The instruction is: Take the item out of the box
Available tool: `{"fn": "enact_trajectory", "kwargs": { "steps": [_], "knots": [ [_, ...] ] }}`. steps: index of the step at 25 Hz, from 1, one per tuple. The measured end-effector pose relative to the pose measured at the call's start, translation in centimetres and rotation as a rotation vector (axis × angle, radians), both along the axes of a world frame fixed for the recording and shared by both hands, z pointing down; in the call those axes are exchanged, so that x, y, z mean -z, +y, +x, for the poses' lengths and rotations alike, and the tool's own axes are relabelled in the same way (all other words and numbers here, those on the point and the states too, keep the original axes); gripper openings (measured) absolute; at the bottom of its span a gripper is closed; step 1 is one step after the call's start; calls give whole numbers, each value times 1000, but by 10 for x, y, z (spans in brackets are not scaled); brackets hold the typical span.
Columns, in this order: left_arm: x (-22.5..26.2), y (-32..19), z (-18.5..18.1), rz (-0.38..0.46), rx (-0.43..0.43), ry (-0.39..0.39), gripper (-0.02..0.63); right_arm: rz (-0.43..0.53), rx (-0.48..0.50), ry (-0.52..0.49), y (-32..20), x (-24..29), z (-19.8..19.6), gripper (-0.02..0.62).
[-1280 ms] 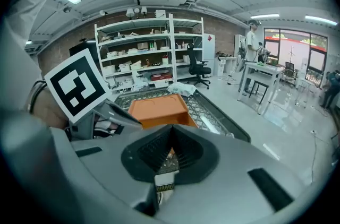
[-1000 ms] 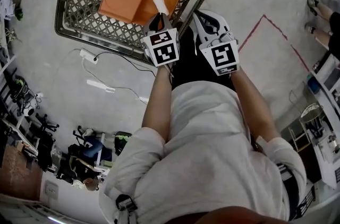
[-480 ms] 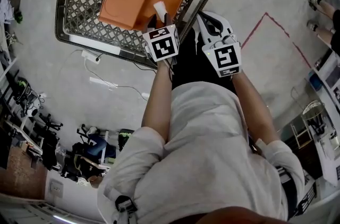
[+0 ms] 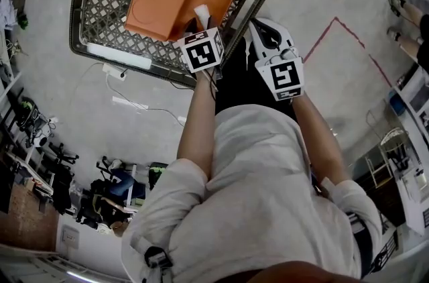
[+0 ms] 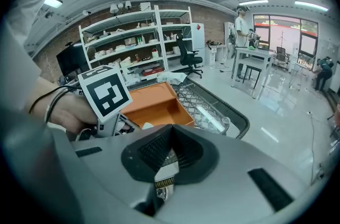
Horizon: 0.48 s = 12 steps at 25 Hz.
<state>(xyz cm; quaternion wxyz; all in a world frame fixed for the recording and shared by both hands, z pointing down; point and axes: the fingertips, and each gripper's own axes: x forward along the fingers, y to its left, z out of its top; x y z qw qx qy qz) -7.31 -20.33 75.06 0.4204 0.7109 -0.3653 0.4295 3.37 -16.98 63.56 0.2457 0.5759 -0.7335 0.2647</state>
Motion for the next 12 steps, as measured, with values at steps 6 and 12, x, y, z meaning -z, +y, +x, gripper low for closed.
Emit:
{"fn": "enact_trajectory", "kwargs": {
  "steps": [6,12],
  "knots": [
    [-9,-3,3,-24,-77,-42,186,10,-10,1,-1,4,1,3],
    [-18,0,-1,-39,-118,-121,186,17,-10,-7,-3,7,5,3]
  ]
}}
